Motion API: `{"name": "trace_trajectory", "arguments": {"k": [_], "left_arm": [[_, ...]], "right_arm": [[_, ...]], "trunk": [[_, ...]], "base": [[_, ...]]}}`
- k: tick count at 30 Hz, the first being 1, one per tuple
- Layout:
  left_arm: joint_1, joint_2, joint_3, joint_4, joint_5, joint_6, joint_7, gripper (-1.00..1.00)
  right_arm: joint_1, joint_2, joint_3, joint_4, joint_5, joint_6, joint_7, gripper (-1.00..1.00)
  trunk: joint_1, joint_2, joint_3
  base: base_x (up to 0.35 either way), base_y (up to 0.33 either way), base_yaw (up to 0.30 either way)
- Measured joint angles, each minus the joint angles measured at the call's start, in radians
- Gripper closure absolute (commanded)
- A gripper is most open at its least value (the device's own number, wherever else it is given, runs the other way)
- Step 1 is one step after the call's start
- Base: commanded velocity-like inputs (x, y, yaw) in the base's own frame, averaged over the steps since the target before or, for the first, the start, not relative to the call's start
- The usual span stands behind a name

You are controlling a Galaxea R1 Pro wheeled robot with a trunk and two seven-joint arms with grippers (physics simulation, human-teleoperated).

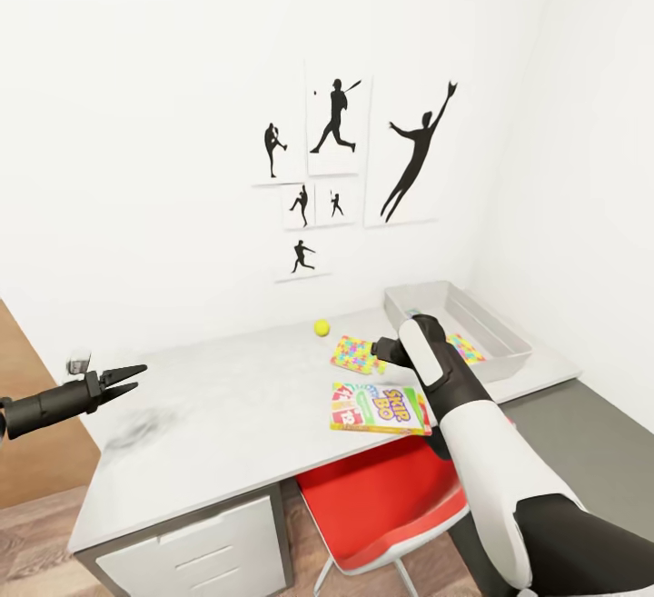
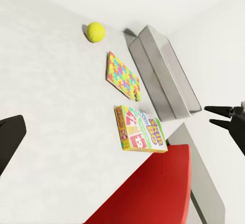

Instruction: Put all the toys in the child's room - the three board games (two on the bed and one on the table), the two jigsaw puzzles on the table, and the tennis ball on the table - inside the toy box on the table in the child's room.

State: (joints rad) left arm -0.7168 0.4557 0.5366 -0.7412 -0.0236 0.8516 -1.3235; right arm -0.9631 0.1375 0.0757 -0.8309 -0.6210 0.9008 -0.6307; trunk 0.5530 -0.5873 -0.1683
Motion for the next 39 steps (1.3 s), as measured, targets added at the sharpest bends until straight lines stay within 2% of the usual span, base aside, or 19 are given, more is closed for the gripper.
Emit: {"name": "trace_trajectory", "arguments": {"k": [16, 18, 22, 23, 32, 39], "left_arm": [[0.001, 0.002, 0.001, -0.005, 0.001, 0.002, -0.010, -1.00], [0.004, 0.008, 0.001, -0.020, 0.002, 0.004, -0.062, -1.00], [0.024, 0.015, 0.001, -0.042, 0.001, 0.001, -0.231, -1.00], [0.031, 0.016, 0.001, -0.055, 0.002, 0.000, -0.242, -1.00], [0.080, 0.007, 0.002, -0.167, 0.009, 0.005, -0.243, -1.00], [0.086, 0.005, 0.004, -0.181, 0.011, 0.007, -0.243, -1.00]], "right_arm": [[-0.001, -0.007, -0.006, 0.030, -0.001, -0.021, 0.001, -1.00], [-0.001, -0.008, -0.007, 0.033, -0.001, -0.039, 0.001, -1.00], [-0.001, -0.014, -0.009, 0.048, -0.001, -0.057, 0.001, -1.00], [-0.001, -0.019, -0.009, 0.052, 0.000, -0.059, 0.001, -1.00], [-0.002, -0.032, -0.012, 0.061, -0.001, -0.090, 0.001, -1.00], [-0.002, -0.032, -0.011, 0.062, -0.002, -0.104, 0.001, -1.00]], "trunk": [[0.000, 0.000, -0.026], [0.000, 0.000, -0.030], [0.000, 0.000, -0.036], [0.000, 0.000, -0.038], [0.000, 0.000, -0.053], [0.000, 0.000, -0.064]], "base": [[0.086, 0.025, 0.000], [0.003, 0.001, 0.000], [0.001, 0.000, 0.000], [0.000, 0.000, 0.000], [0.000, 0.000, 0.000], [0.000, 0.000, 0.000]]}}
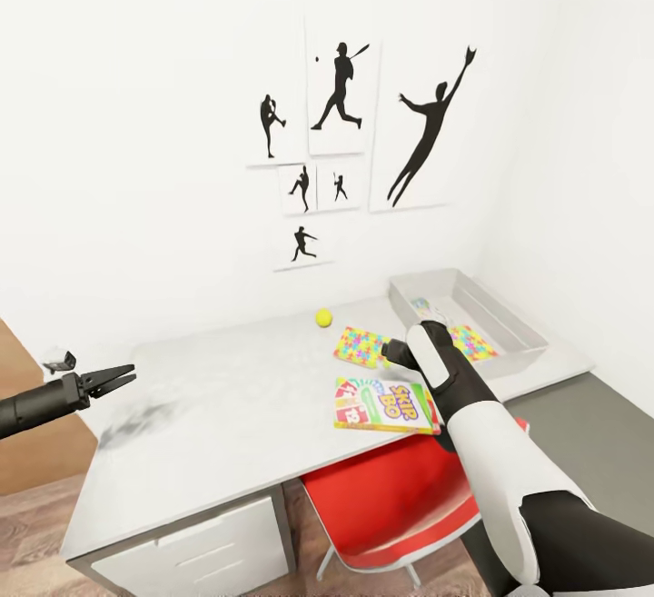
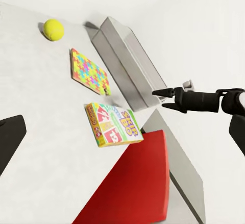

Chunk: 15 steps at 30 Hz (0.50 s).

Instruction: Put all the toys in the child's room - the three board games (two on the bed and one on the table), the two jigsaw puzzles on the table, and the tennis ball on the table - inside the toy box on the table in the child's room.

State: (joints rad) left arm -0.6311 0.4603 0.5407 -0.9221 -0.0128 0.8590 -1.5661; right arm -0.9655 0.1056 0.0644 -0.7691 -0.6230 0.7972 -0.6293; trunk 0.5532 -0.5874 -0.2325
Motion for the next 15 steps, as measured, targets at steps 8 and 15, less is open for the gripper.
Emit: {"name": "trace_trajectory", "arguments": {"k": [8, 15], "left_arm": [[0.001, 0.000, 0.000, -0.001, 0.000, 0.000, 0.000, -1.00], [0.001, -0.002, 0.000, -0.001, 0.000, 0.000, 0.000, -1.00]], "right_arm": [[0.000, -0.001, -0.001, 0.000, 0.000, -0.003, 0.000, -1.00], [0.000, -0.002, -0.001, 0.001, 0.000, -0.013, -0.001, -1.00]], "trunk": [[0.000, 0.000, -0.013], [0.000, 0.000, -0.025]], "base": [[0.026, 0.013, 0.000], [0.053, 0.019, 0.000]]}}
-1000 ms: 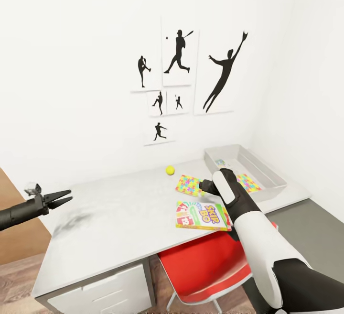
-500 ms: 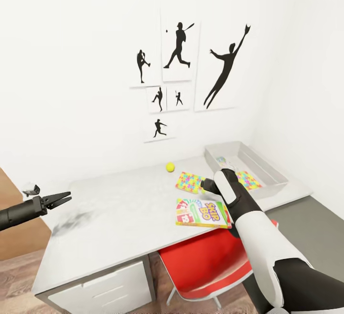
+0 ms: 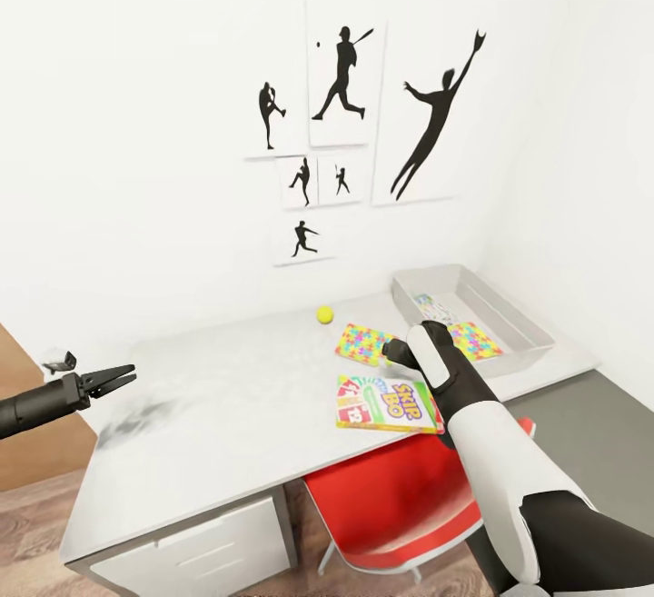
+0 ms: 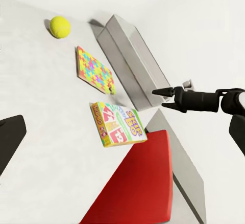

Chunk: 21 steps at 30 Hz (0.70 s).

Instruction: Put all the toys in the child's room - the three board games (two on the bed and one on the table), the two jigsaw puzzles on the table, and the tennis ball on the table - inside the toy box on the table in the child's room.

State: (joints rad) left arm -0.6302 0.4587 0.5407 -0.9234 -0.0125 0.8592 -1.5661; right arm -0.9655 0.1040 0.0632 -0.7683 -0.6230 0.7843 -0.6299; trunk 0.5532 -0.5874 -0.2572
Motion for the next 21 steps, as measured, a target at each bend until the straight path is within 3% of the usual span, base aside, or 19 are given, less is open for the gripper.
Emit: {"name": "trace_trajectory", "arguments": {"k": [9, 21], "left_arm": [[0.000, 0.000, 0.000, 0.000, -0.001, 0.000, 0.000, -1.00], [0.000, 0.000, 0.000, 0.000, -0.001, -0.002, 0.000, -1.00]], "right_arm": [[-0.001, -0.025, -0.001, 0.034, -0.001, -0.046, 0.000, -1.00], [0.000, -0.039, 0.000, 0.042, -0.002, -0.049, 0.002, -1.00]], "trunk": [[0.000, 0.000, -0.015], [0.000, 0.000, -0.035]], "base": [[0.135, 0.067, 0.000], [0.016, 0.008, 0.000]]}}
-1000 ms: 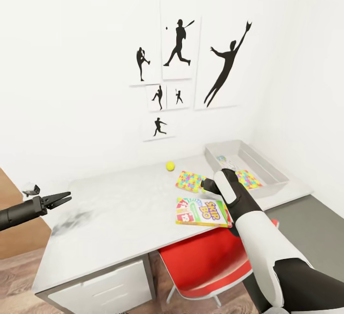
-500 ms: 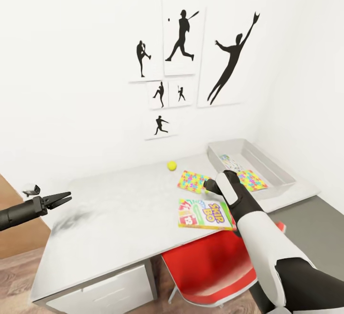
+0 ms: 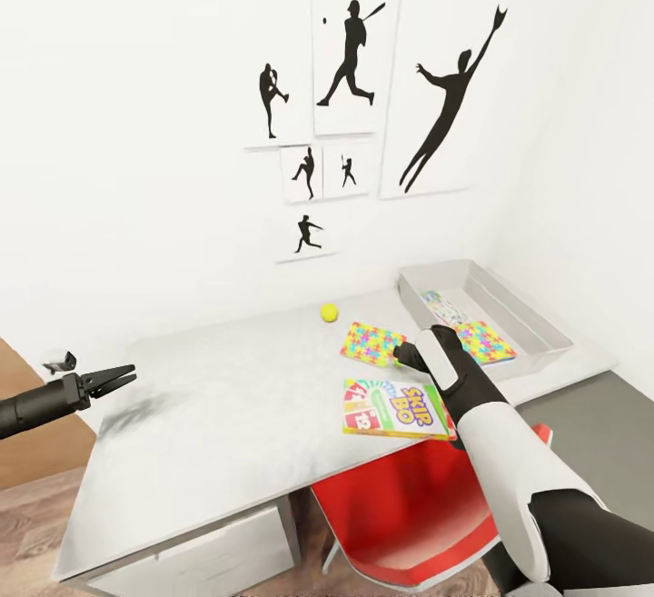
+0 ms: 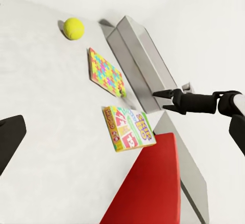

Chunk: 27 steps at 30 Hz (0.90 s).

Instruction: Put all the toys in the child's room - the three board games (two on the bed and one on the table), the two jigsaw puzzles on the table, and the tennis ball on the table - inside the toy box on the table in the child's room.

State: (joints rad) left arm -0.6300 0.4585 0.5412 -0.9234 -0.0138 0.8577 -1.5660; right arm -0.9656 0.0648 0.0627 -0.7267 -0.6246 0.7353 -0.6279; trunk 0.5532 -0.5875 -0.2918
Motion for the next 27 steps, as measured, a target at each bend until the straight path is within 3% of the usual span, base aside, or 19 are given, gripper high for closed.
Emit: {"name": "trace_trajectory", "arguments": {"k": [19, 27], "left_arm": [[0.000, 0.000, 0.000, 0.000, 0.000, 0.000, 0.000, -1.00], [0.000, 0.000, 0.000, 0.000, 0.000, 0.000, 0.000, -1.00]], "right_arm": [[0.000, -0.003, -0.001, 0.003, 0.000, -0.020, 0.000, -1.00], [0.000, -0.003, 0.000, 0.003, 0.000, -0.026, 0.000, -1.00]], "trunk": [[0.000, 0.000, -0.031], [0.000, 0.000, -0.044]], "base": [[0.000, -0.001, 0.000], [0.000, -0.124, 0.000]]}}
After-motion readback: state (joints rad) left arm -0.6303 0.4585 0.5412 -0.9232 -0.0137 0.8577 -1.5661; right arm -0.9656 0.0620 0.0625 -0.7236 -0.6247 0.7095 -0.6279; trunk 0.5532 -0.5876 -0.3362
